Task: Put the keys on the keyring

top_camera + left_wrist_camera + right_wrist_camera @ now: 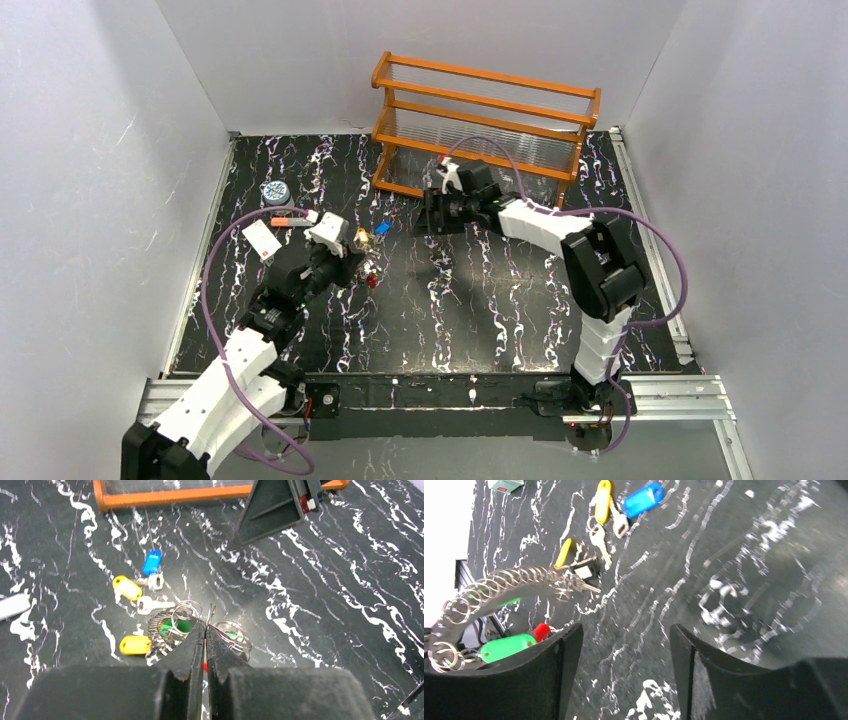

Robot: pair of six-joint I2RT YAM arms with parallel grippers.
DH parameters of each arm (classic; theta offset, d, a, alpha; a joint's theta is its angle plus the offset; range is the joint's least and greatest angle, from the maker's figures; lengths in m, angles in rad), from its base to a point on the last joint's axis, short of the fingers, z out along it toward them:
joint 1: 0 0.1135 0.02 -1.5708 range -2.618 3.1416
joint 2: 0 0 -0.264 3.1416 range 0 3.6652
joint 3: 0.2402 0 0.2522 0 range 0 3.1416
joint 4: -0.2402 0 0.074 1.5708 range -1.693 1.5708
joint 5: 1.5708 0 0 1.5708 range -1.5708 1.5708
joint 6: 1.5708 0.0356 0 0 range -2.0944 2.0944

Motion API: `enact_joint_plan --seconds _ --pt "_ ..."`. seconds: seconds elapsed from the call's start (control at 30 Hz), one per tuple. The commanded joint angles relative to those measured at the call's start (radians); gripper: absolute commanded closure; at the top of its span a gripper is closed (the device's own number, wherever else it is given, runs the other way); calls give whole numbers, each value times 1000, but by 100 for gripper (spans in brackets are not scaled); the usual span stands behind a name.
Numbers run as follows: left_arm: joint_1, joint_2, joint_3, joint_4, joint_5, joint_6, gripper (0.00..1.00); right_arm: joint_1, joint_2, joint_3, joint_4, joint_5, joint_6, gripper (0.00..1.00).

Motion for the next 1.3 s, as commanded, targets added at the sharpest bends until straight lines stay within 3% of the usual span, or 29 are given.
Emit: enact_joint_plan --seconds 0.0,0.2,0.37,0.67,1.0,1.27 --pt "122 -84 -69 -2 178 -13 100 70 79 150 -65 49 -37 32" --pt "144 -222 -115 66 177 10 100 109 230 327 -92 68 -32 48" --pt "144 -263 -139 93 189 45 100 111 360 462 -116 72 -8 55" --pt "145 -292 -132 63 131 120 100 111 494 620 -133 42 39 59" --pt "145 -449 -145 37 -48 154 100 111 542 645 -121 21 79 60" --pt "144 -509 -162 63 -67 155 100 115 565 664 -112 -1 94 72"
